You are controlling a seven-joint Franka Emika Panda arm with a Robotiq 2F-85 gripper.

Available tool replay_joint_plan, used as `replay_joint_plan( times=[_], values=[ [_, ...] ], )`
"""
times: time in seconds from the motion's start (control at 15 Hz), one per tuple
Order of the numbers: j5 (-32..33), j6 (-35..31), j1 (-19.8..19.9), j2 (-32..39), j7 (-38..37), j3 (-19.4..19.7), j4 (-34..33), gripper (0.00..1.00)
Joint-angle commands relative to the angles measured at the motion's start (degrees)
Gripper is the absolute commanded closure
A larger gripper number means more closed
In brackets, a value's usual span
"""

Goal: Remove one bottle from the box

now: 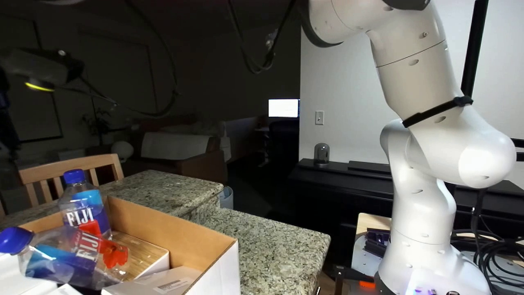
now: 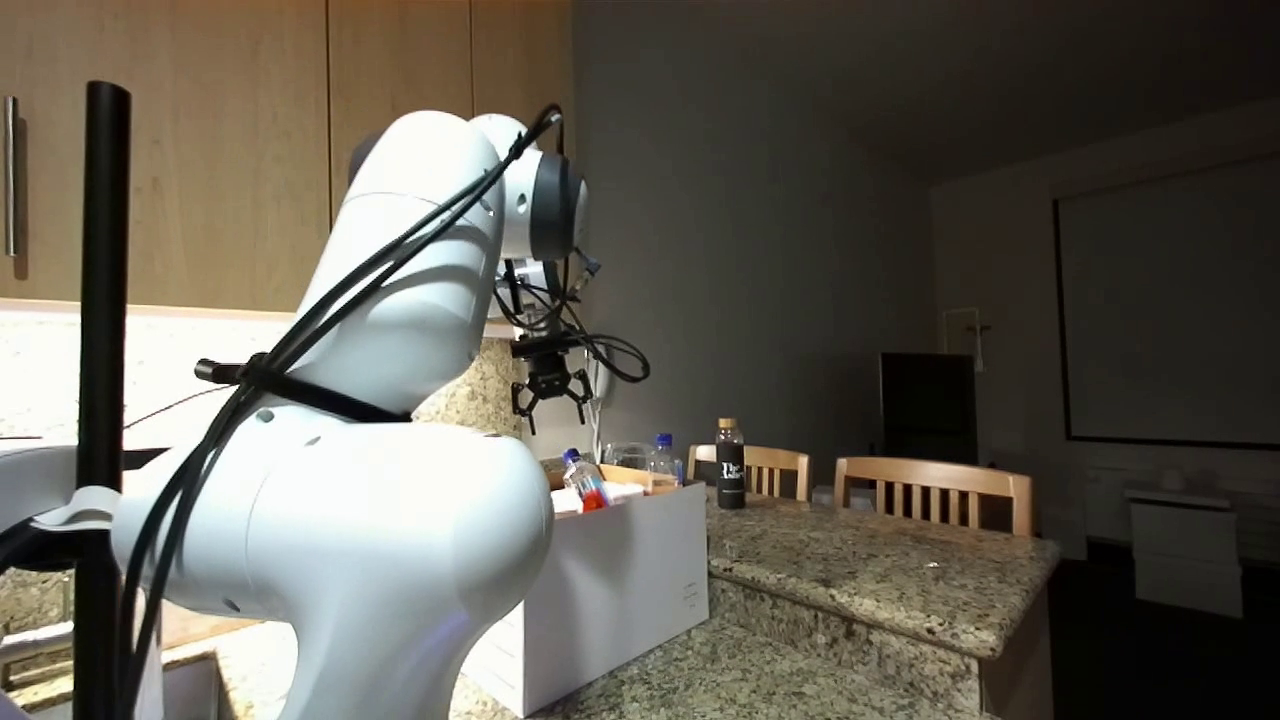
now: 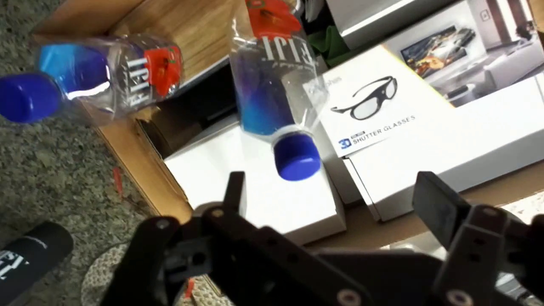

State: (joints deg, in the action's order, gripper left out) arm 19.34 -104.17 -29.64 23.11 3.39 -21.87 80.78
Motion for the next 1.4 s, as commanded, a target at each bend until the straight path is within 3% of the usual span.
replay_joint_plan(
  times=[0.0,0.53,0.73,0.8,0.93,1.0,1.33],
  values=[
    [2.6,9.7,-5.2,8.6,6.2,1.5,-14.1,0.0],
    [8.8,28.8,-11.7,23.3,11.9,4.4,-34.8,0.0],
    [11.6,30.9,-13.5,26.1,13.5,5.9,-39.0,0.0],
    [9.4,30.2,-15.1,25.7,14.4,9.8,-38.6,0.0],
    [9.5,30.6,-16.4,26.8,15.4,12.2,-40.3,0.0],
    [9.3,30.7,-16.9,27.4,15.8,13.3,-41.1,0.21],
    [8.2,32.3,-17.9,30.0,17.2,16.6,-45.0,0.53]
  ],
)
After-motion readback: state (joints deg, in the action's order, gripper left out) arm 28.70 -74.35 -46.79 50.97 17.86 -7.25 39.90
